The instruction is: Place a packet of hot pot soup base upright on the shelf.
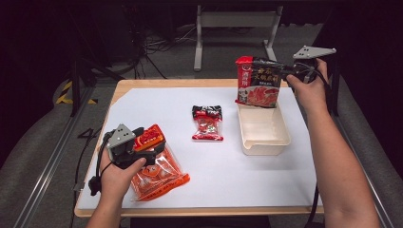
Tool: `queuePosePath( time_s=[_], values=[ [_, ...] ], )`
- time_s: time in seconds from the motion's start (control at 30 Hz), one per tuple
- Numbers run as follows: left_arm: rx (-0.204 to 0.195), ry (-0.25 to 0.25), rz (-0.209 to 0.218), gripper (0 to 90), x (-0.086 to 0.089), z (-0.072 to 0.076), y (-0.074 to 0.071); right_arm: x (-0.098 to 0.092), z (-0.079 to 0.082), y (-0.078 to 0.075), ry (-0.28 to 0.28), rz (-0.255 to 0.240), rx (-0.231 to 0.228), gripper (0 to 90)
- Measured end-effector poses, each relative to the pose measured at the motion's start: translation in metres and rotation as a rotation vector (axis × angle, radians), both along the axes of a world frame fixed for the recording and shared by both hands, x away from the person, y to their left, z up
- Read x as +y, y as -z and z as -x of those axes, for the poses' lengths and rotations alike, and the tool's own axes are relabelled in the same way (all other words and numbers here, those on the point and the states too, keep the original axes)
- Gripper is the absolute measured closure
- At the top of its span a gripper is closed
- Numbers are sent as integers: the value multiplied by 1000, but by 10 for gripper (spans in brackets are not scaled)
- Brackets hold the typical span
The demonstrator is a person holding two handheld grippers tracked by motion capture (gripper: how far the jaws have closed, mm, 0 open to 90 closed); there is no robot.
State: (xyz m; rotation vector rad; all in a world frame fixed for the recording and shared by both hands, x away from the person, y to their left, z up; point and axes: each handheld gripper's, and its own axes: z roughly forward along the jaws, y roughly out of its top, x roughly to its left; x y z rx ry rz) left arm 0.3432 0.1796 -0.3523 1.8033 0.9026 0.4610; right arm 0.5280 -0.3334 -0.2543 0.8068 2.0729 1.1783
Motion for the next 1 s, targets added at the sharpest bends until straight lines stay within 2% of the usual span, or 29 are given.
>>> queuePosePath(
  time_s=[0.83, 0.93, 1.0],
  values=[
    [1, -1, -6, 97, -3, -5, 2, 0, -3, 23, 13, 23, 31, 772],
    [3, 2, -6, 97, -4, -5, 1, 2, -3, 26, 16, 42, 43, 768],
    [1, 3, -8, 97, -4, -5, 1, 3, -4, 32, 24, 59, 69, 764]
  ],
)
